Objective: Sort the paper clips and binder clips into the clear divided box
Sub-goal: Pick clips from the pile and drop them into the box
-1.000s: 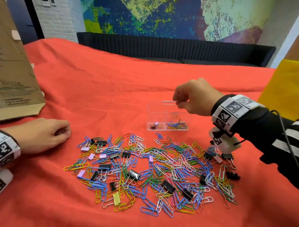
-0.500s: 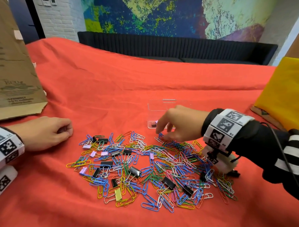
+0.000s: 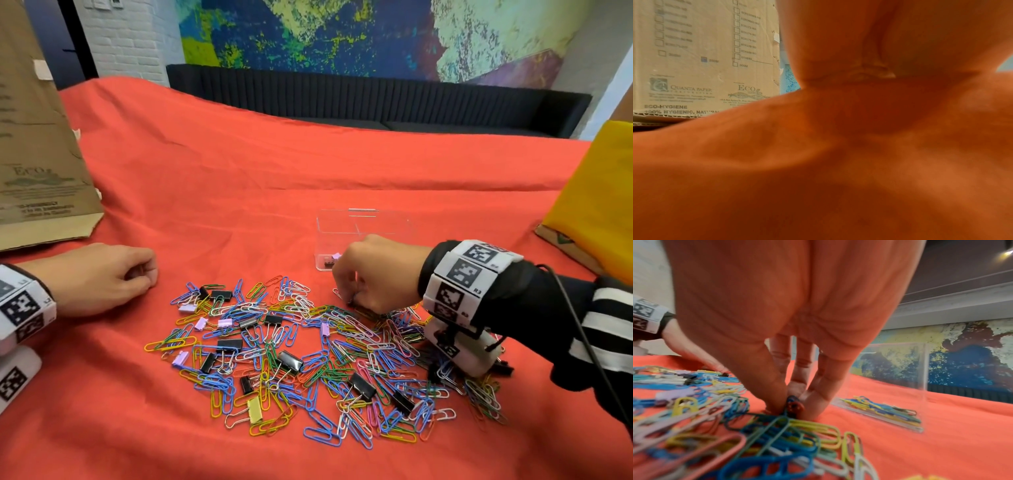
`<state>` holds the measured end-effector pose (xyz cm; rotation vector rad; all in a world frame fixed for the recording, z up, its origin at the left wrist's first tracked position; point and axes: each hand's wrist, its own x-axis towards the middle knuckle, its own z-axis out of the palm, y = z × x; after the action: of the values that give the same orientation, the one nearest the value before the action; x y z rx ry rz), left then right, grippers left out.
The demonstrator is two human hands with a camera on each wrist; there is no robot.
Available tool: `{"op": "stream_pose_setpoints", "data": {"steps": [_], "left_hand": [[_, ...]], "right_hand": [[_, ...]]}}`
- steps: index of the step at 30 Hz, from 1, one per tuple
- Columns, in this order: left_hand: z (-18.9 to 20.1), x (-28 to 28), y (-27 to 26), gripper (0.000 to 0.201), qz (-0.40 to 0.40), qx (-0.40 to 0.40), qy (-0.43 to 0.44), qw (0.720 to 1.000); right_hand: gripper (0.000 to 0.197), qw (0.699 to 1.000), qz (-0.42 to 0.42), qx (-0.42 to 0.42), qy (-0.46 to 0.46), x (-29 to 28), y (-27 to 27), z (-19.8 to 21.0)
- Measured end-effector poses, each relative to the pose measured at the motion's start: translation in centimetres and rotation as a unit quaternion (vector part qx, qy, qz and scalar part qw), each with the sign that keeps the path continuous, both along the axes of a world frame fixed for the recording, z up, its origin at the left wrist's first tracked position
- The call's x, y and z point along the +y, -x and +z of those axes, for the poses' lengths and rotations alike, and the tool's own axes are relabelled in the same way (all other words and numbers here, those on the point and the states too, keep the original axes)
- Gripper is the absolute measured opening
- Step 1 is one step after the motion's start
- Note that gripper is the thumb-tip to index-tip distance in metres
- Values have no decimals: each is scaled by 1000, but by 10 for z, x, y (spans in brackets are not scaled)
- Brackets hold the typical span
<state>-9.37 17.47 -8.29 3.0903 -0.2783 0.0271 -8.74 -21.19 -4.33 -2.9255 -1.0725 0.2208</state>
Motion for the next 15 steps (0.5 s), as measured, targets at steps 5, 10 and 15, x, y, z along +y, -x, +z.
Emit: {"op": "stream_pose_setpoints", "data": {"steps": [5, 10, 15], "left_hand": [[0, -1, 0, 17, 3, -4, 1, 1000], [-1, -1, -1, 18, 4, -7, 16, 1000], [-2, -1, 0, 19, 4, -7, 28, 1000]], "right_hand": [[19, 999, -25, -7, -47, -13, -5, 14], [18, 989, -64, -36, -126, -33, -13, 39], [20, 953, -110, -163, -231, -48, -35, 55]]}}
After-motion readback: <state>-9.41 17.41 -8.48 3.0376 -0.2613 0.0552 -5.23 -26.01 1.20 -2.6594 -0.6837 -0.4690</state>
